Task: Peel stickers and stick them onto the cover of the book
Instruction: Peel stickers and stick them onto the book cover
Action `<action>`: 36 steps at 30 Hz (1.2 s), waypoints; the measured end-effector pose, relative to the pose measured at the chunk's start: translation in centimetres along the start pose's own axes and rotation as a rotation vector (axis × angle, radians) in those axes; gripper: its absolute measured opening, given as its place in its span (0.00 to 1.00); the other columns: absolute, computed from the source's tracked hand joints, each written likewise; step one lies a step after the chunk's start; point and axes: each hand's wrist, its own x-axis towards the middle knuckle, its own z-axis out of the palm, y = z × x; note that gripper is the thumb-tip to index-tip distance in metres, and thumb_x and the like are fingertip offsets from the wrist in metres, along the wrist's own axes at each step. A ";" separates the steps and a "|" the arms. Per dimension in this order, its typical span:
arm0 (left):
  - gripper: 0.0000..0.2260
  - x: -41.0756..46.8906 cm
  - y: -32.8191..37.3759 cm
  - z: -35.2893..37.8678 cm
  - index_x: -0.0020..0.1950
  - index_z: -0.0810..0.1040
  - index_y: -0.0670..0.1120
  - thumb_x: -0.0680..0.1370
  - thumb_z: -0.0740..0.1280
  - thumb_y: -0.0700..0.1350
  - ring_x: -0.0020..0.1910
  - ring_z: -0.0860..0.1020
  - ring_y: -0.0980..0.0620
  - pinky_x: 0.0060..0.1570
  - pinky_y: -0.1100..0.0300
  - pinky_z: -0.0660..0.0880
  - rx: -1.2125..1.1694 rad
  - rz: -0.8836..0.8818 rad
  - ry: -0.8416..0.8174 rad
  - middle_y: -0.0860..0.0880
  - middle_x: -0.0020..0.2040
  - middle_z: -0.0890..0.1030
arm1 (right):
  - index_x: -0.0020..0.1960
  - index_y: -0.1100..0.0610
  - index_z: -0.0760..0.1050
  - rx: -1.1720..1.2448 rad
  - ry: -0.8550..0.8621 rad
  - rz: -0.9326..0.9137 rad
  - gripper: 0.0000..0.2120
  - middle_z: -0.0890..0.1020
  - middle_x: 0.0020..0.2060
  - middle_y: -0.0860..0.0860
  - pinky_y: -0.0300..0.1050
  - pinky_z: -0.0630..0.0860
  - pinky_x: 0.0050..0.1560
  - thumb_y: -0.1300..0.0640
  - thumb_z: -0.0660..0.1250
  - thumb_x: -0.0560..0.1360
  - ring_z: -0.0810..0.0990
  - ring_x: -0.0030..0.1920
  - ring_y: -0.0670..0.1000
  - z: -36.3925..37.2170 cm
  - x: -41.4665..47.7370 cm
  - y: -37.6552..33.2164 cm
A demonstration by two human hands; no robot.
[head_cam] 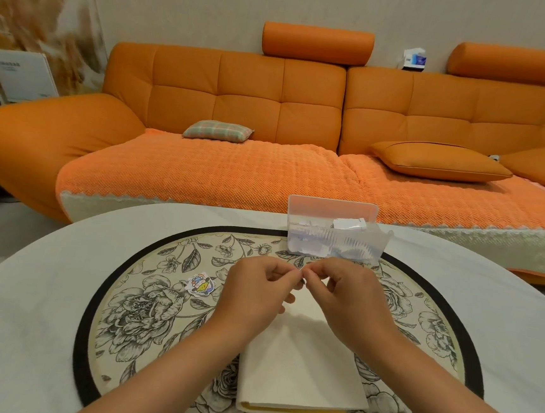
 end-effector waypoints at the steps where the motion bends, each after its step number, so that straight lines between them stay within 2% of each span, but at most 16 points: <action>1: 0.05 0.0 0.0 0.0 0.42 0.85 0.49 0.78 0.71 0.45 0.36 0.85 0.55 0.38 0.51 0.84 0.006 0.003 -0.005 0.53 0.37 0.86 | 0.44 0.44 0.83 -0.010 0.000 -0.008 0.06 0.76 0.31 0.32 0.37 0.65 0.34 0.50 0.69 0.77 0.76 0.37 0.38 0.0 0.0 0.0; 9: 0.07 0.3 -0.8 0.1 0.39 0.82 0.51 0.77 0.70 0.45 0.34 0.83 0.53 0.37 0.48 0.83 0.107 0.070 0.008 0.51 0.35 0.84 | 0.44 0.44 0.83 -0.003 -0.029 0.049 0.06 0.80 0.34 0.34 0.41 0.72 0.37 0.48 0.68 0.78 0.76 0.36 0.40 0.3 -0.1 0.0; 13: 0.08 0.5 -1.2 0.3 0.38 0.80 0.51 0.77 0.69 0.44 0.36 0.83 0.47 0.34 0.49 0.82 0.084 0.074 0.001 0.49 0.34 0.83 | 0.43 0.44 0.83 0.070 -0.047 0.119 0.07 0.80 0.32 0.36 0.38 0.68 0.35 0.49 0.68 0.77 0.77 0.35 0.40 0.3 -0.1 -0.2; 17: 0.07 0.7 -1.3 0.4 0.40 0.79 0.49 0.78 0.68 0.42 0.34 0.81 0.52 0.31 0.56 0.80 0.004 0.058 -0.031 0.50 0.34 0.80 | 0.39 0.46 0.83 0.161 -0.055 0.185 0.10 0.78 0.27 0.35 0.32 0.64 0.31 0.51 0.68 0.78 0.76 0.31 0.39 0.2 -0.1 -0.6; 22: 0.04 0.7 -1.1 0.5 0.45 0.79 0.47 0.79 0.66 0.41 0.36 0.80 0.55 0.32 0.56 0.80 -0.099 0.043 -0.037 0.51 0.38 0.81 | 0.36 0.49 0.81 0.299 -0.080 0.274 0.13 0.77 0.24 0.38 0.34 0.68 0.31 0.53 0.68 0.78 0.73 0.26 0.41 0.0 0.0 -1.1; 25: 0.06 1.1 -1.2 0.0 0.52 0.79 0.54 0.79 0.68 0.43 0.41 0.80 0.55 0.36 0.53 0.82 -0.096 0.108 -0.016 0.58 0.42 0.81 | 0.36 0.54 0.81 0.409 -0.077 0.333 0.13 0.76 0.21 0.44 0.33 0.67 0.29 0.54 0.68 0.79 0.70 0.23 0.42 -0.1 0.2 -1.2; 27: 0.06 1.4 -1.2 -0.5 0.53 0.80 0.56 0.78 0.70 0.45 0.42 0.80 0.57 0.40 0.52 0.82 -0.027 0.142 -0.048 0.60 0.43 0.81 | 0.38 0.57 0.81 0.458 -0.092 0.356 0.13 0.75 0.21 0.47 0.33 0.66 0.27 0.54 0.67 0.79 0.70 0.22 0.43 -0.3 0.3 -1.3; 31: 0.02 1.5 -1.1 -0.7 0.48 0.82 0.48 0.78 0.71 0.42 0.34 0.79 0.55 0.34 0.54 0.80 -0.046 0.097 -0.093 0.50 0.39 0.83 | 0.39 0.59 0.81 0.491 -0.156 0.374 0.14 0.75 0.22 0.53 0.34 0.67 0.29 0.55 0.67 0.80 0.69 0.23 0.45 -0.5 0.4 -1.3; 33: 0.02 1.4 -1.1 -0.7 0.48 0.82 0.47 0.78 0.71 0.41 0.33 0.79 0.55 0.32 0.57 0.79 -0.064 0.102 -0.086 0.49 0.38 0.83 | 0.40 0.61 0.81 0.554 -0.180 0.410 0.13 0.75 0.23 0.54 0.36 0.67 0.29 0.55 0.67 0.80 0.69 0.23 0.46 -0.7 0.5 -1.3; 36: 0.03 1.4 -0.9 -0.6 0.47 0.82 0.48 0.78 0.71 0.40 0.33 0.78 0.56 0.32 0.59 0.78 -0.117 0.098 -0.075 0.50 0.37 0.83 | 0.40 0.62 0.81 0.691 -0.196 0.471 0.13 0.75 0.22 0.49 0.37 0.64 0.26 0.57 0.67 0.80 0.67 0.22 0.46 -1.0 0.6 -1.6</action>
